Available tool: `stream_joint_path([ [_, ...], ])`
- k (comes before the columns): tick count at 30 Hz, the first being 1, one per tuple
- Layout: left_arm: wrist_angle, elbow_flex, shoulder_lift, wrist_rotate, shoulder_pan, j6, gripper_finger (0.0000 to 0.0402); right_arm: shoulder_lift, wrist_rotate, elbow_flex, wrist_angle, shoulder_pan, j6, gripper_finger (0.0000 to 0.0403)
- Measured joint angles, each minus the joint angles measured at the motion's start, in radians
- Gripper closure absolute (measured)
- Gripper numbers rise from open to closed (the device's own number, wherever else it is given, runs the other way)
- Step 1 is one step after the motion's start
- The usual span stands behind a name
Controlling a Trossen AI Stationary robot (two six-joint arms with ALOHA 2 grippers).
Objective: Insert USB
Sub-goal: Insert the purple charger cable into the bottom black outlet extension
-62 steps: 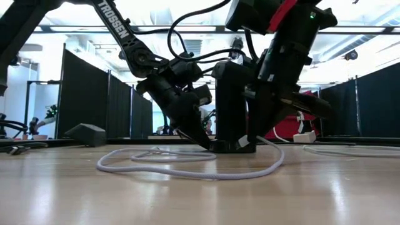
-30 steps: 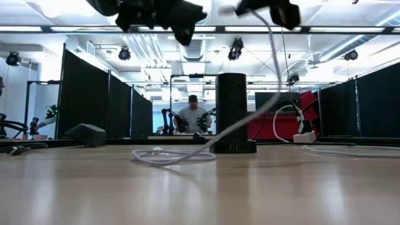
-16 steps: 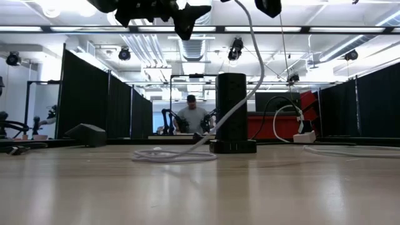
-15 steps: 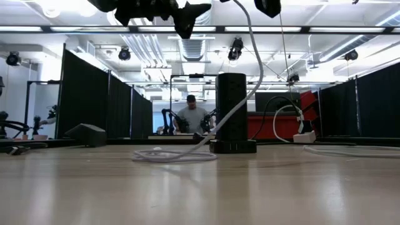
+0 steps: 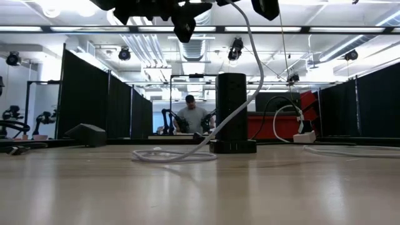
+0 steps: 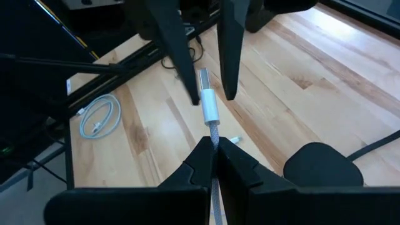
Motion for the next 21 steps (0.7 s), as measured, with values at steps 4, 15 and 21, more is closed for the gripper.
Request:
stream_joint_path([
  [4, -0.008, 0.000, 0.000, 0.000, 0.000, 0.009, 0.0347, -0.001, 0.000, 0.004, 0.001, 0.000, -0.005, 0.0391],
  [15, -0.068, 0.000, -0.001, -0.001, 0.002, 0.040, 0.0391, -0.007, 0.001, 0.030, 0.006, 0.000, -0.033, 0.0323],
  [21, -0.069, 0.000, -0.001, -0.002, 0.003, 0.054, 0.0395, 0.002, 0.022, 0.047, -0.001, -0.021, -0.086, 0.0264],
])
